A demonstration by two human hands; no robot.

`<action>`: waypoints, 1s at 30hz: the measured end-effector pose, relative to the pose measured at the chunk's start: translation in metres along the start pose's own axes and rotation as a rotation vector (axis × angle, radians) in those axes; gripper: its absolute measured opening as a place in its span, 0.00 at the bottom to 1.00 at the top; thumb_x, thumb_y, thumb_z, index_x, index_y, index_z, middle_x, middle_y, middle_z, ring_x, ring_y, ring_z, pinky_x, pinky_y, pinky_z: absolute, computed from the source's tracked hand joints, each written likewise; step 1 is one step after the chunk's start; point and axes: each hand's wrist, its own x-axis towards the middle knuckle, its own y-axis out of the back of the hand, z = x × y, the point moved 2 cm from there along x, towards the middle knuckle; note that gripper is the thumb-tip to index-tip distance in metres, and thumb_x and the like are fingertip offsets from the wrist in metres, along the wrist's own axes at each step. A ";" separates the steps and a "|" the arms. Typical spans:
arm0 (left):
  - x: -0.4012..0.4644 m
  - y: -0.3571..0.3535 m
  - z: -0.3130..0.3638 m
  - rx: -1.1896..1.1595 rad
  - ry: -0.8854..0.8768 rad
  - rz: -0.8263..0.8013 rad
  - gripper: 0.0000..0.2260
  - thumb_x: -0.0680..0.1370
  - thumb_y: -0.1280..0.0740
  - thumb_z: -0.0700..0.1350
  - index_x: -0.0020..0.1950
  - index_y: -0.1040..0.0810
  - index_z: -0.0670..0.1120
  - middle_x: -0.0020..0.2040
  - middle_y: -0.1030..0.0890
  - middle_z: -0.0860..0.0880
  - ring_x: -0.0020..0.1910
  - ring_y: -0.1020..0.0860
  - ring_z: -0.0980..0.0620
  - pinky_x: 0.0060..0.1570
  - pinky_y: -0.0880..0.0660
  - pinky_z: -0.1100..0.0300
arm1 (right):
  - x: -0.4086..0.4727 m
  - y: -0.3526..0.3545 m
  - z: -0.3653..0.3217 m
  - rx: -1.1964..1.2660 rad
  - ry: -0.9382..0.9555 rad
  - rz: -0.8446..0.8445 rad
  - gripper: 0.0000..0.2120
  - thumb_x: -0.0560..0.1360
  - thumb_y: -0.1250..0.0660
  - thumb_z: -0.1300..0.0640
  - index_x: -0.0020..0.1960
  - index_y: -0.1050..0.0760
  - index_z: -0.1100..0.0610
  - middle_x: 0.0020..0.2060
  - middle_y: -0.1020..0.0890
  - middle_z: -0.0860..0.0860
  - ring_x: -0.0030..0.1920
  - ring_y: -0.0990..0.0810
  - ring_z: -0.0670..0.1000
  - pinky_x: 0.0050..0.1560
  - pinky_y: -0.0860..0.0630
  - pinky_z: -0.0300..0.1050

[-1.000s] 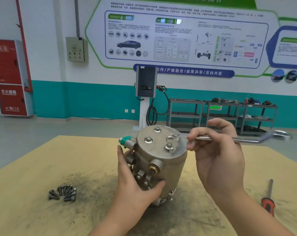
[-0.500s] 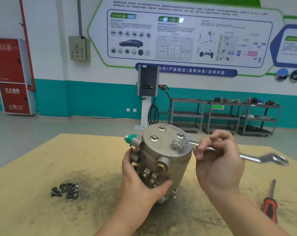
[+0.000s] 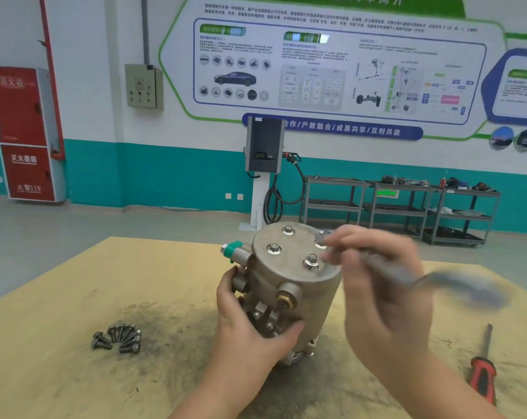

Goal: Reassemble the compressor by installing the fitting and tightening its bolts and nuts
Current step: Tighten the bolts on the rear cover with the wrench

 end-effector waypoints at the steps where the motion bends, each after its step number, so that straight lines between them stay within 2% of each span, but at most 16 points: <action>1: 0.001 0.000 -0.004 -0.004 -0.005 0.003 0.48 0.54 0.21 0.58 0.66 0.45 0.70 0.68 0.31 0.58 0.63 0.25 0.59 0.64 0.25 0.51 | 0.004 0.002 0.001 0.090 -0.100 0.101 0.03 0.80 0.41 0.58 0.51 0.29 0.52 0.44 0.19 0.51 0.39 0.19 0.50 0.44 0.23 0.40; 4: 0.002 0.000 -0.004 0.028 0.004 -0.002 0.48 0.55 0.21 0.60 0.66 0.47 0.72 0.69 0.34 0.61 0.64 0.28 0.64 0.65 0.26 0.53 | 0.007 0.011 0.012 0.477 -0.455 0.359 0.05 0.75 0.46 0.63 0.47 0.33 0.55 0.33 0.20 0.54 0.30 0.25 0.52 0.37 0.26 0.39; 6: 0.001 0.002 -0.001 0.020 0.003 -0.014 0.47 0.55 0.22 0.61 0.65 0.47 0.72 0.68 0.35 0.63 0.63 0.28 0.66 0.66 0.27 0.54 | 0.007 0.017 0.022 0.613 -0.607 0.469 0.08 0.74 0.47 0.66 0.47 0.34 0.56 0.30 0.21 0.55 0.28 0.27 0.53 0.34 0.27 0.38; 12: 0.002 0.003 -0.002 0.030 -0.010 -0.022 0.47 0.56 0.23 0.61 0.66 0.48 0.71 0.67 0.36 0.66 0.61 0.29 0.70 0.66 0.27 0.57 | 0.005 0.015 0.039 0.757 -0.874 0.516 0.09 0.76 0.49 0.67 0.46 0.33 0.57 0.28 0.23 0.55 0.25 0.30 0.52 0.29 0.28 0.39; 16: 0.002 0.003 -0.005 -0.001 -0.024 -0.029 0.46 0.55 0.23 0.62 0.65 0.48 0.73 0.65 0.36 0.71 0.60 0.28 0.70 0.61 0.27 0.66 | 0.008 0.017 0.043 0.799 -0.935 0.519 0.08 0.76 0.48 0.66 0.44 0.32 0.58 0.28 0.23 0.55 0.25 0.29 0.51 0.27 0.28 0.37; 20: 0.005 0.002 -0.008 -0.025 -0.057 -0.018 0.45 0.55 0.21 0.57 0.64 0.45 0.71 0.59 0.34 0.77 0.58 0.26 0.71 0.51 0.28 0.77 | 0.009 0.017 0.046 0.804 -0.967 0.550 0.08 0.76 0.48 0.67 0.42 0.32 0.59 0.28 0.22 0.56 0.24 0.28 0.50 0.27 0.27 0.37; 24: 0.005 0.003 -0.009 0.000 -0.095 -0.008 0.44 0.62 0.18 0.44 0.61 0.44 0.71 0.54 0.34 0.80 0.57 0.26 0.71 0.49 0.28 0.77 | 0.012 0.020 0.046 0.748 -0.953 0.467 0.09 0.76 0.48 0.67 0.42 0.32 0.59 0.28 0.22 0.56 0.24 0.28 0.51 0.27 0.27 0.38; 27: 0.003 0.002 -0.006 0.036 -0.118 0.007 0.43 0.64 0.19 0.42 0.59 0.45 0.71 0.53 0.34 0.80 0.56 0.26 0.71 0.49 0.29 0.78 | 0.004 0.018 0.045 0.661 -0.865 0.506 0.08 0.75 0.48 0.66 0.41 0.32 0.58 0.21 0.28 0.53 0.21 0.34 0.50 0.24 0.33 0.38; 30: 0.003 0.001 -0.007 0.052 -0.123 0.040 0.41 0.63 0.19 0.41 0.62 0.43 0.63 0.53 0.34 0.79 0.55 0.25 0.70 0.48 0.30 0.78 | -0.011 0.009 0.043 0.480 -0.803 0.535 0.06 0.73 0.46 0.64 0.43 0.31 0.58 0.18 0.35 0.51 0.21 0.38 0.49 0.24 0.36 0.39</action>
